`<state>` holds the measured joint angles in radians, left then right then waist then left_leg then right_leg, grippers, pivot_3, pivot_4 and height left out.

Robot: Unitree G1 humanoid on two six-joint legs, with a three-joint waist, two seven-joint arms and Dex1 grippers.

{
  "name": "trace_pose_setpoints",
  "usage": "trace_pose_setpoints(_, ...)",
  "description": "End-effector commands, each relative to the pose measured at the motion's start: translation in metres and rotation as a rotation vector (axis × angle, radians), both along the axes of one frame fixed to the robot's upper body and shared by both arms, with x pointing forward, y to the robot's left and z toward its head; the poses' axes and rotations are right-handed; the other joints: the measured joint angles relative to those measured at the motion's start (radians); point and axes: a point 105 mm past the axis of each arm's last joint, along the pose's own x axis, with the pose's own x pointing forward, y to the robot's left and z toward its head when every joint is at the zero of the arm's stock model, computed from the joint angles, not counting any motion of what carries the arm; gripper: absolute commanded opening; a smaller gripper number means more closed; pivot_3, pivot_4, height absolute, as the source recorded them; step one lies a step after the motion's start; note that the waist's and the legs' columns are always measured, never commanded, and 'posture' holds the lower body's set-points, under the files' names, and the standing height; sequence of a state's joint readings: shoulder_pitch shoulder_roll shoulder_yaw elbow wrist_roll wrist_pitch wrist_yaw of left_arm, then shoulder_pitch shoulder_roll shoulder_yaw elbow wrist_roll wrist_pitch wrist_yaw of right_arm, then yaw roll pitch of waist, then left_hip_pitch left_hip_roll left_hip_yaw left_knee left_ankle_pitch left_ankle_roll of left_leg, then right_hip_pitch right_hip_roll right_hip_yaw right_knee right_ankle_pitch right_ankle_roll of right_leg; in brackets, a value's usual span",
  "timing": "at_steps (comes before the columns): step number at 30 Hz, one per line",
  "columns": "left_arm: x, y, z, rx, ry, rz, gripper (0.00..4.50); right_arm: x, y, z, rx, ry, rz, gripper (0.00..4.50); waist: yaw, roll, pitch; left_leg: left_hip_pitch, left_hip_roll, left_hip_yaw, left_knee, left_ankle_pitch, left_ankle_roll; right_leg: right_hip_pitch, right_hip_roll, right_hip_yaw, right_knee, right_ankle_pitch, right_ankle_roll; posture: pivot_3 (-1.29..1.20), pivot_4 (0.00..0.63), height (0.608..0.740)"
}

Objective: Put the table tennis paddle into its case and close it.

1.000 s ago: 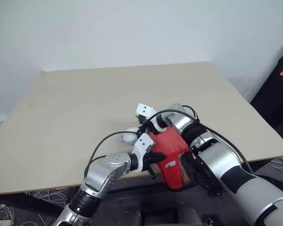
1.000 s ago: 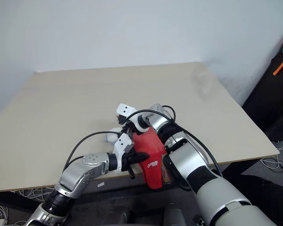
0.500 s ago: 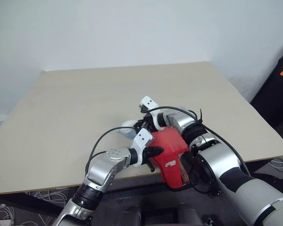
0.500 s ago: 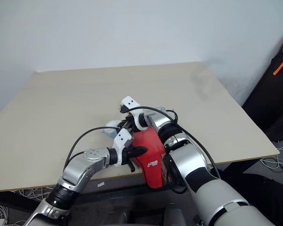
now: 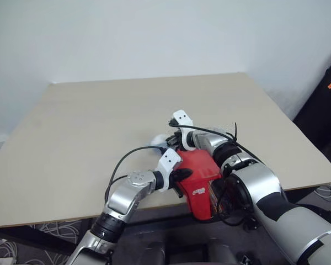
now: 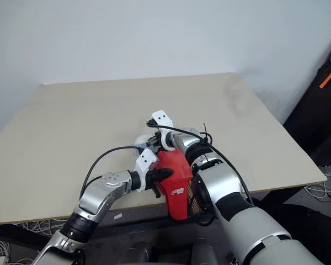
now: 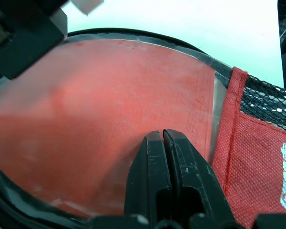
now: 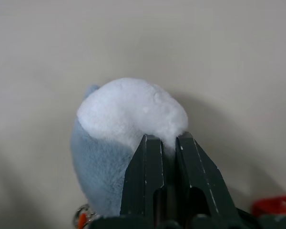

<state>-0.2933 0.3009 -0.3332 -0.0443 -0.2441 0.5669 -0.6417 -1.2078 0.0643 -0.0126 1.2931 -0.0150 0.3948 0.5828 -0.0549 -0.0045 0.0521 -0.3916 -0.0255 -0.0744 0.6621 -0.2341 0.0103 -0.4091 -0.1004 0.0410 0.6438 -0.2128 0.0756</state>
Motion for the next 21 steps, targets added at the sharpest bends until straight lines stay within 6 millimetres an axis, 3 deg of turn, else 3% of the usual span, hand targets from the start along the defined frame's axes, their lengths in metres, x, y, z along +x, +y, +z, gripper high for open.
trace_pose_setpoints(1, -0.001, 0.0, -0.007, 0.031, 0.02, -0.004, 0.0, 0.023, -0.007, 0.04, 0.031, -0.135, -0.098, 0.02, 0.0, 0.0, 0.0, 0.0, 0.0, 0.0, 0.0, 0.0, 0.0, 0.0, 0.0, 0.0, 0.0, 0.0, 0.0, 0.0, 0.0, 0.698)
trace_pose_setpoints(8, -0.001, 0.0, -0.009, 0.033, 0.026, -0.007, 0.0, 0.029, -0.01, 0.05, 0.122, -0.113, -0.179, 0.02, 0.0, 0.0, 0.0, 0.0, 0.0, 0.0, 0.0, 0.0, 0.0, 0.0, 0.0, 0.0, 0.0, 0.0, 0.0, 0.0, 0.0, 0.698)
trace_pose_setpoints(15, 0.0, 0.0, -0.009, 0.037, 0.027, -0.009, 0.0, -0.003, 0.032, 0.069, 0.29, 0.01, 0.128, 0.02, -0.003, 0.0, 0.0, 0.0, 0.0, 0.0, 0.0, 0.0, 0.0, 0.0, 0.0, 0.0, 0.0, 0.0, 0.0, 0.0, 0.0, 0.698)
trace_pose_setpoints(21, 0.0, -0.001, -0.009, 0.036, 0.025, -0.012, 0.0, -0.022, 0.051, 0.078, 0.345, 0.061, 0.271, 0.02, -0.002, 0.0, 0.0, 0.0, 0.0, -0.001, 0.0, 0.0, 0.0, 0.0, 0.0, -0.001, 0.0, 0.0, 0.0, 0.0, 0.0, 0.698)
